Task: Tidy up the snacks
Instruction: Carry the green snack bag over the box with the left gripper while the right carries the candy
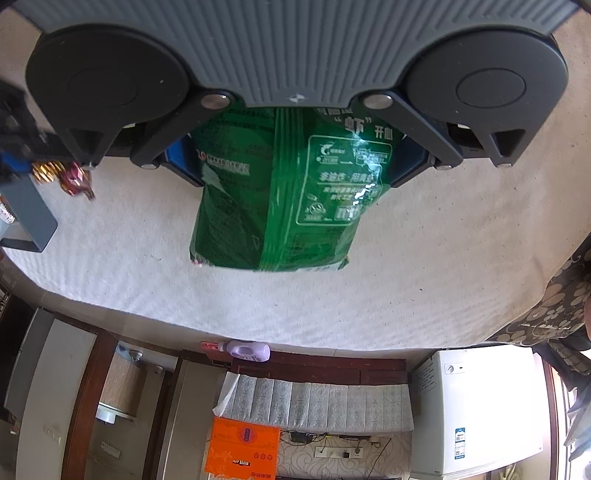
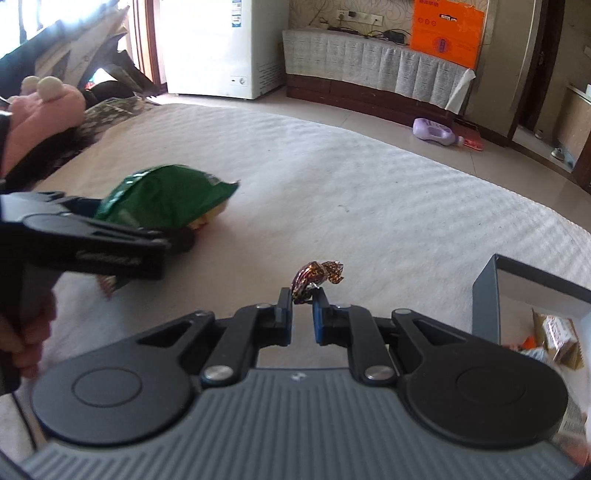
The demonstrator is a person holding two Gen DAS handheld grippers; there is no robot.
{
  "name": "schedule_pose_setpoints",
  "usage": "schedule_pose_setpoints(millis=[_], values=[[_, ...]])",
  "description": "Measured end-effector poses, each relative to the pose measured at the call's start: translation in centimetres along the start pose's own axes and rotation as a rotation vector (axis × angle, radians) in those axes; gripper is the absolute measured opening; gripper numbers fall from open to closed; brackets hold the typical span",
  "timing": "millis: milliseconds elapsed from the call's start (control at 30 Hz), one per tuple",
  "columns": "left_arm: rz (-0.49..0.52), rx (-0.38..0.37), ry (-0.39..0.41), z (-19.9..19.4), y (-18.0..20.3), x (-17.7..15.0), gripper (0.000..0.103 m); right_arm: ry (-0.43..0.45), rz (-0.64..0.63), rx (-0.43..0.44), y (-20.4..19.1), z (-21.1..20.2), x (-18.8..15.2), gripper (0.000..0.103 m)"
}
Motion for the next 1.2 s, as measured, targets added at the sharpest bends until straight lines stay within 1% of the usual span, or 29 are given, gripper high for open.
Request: schedule_pose_setpoints(millis=[100,233,300,400,567,733,900,1200], values=[[0.028,0.022,0.007,0.3,0.2,-0.3,0.102,0.039,0.024,0.035,-1.8,-2.2,-0.8,0.013],[0.030,0.026,0.017,0.3,0.4,-0.5,0.101,0.096,0.059,0.044,-3.4,-4.9,-1.2,0.013],[0.039,0.027,0.030,0.0,0.6,-0.7,0.094,0.119,0.065,0.044,-4.0,-5.8,-1.2,0.013],[0.051,0.030,0.050,-0.3,0.9,-0.9,0.087,0.142,0.072,0.055,-4.5,-6.5,-1.4,0.013],[0.049,0.005,0.079,-1.0,1.2,-0.8,0.082,0.157,0.097,0.059,-3.3,-6.8,-1.7,0.013],[0.061,-0.012,0.125,-2.5,2.2,-0.5,0.082,0.174,0.110,0.060,-2.4,-7.4,-1.9,0.013],[0.084,-0.041,0.147,-4.0,3.8,-0.2,0.082,0.192,0.111,0.065,-2.1,-8.2,-2.0,0.013],[0.123,-0.080,0.150,-5.5,7.6,-0.7,0.082,0.205,0.113,0.052,-1.1,-9.8,-2.7,0.013]])
Point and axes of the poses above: each gripper's, at about its wrist camera, not at the fingertips, and z roughly the way its jaws point, y to its right, x to its top, the point moved 2 cm from there along z, roughly the way its jaws point, and after that the axes turned 11 degrees about -z, right-handed, at the moved point
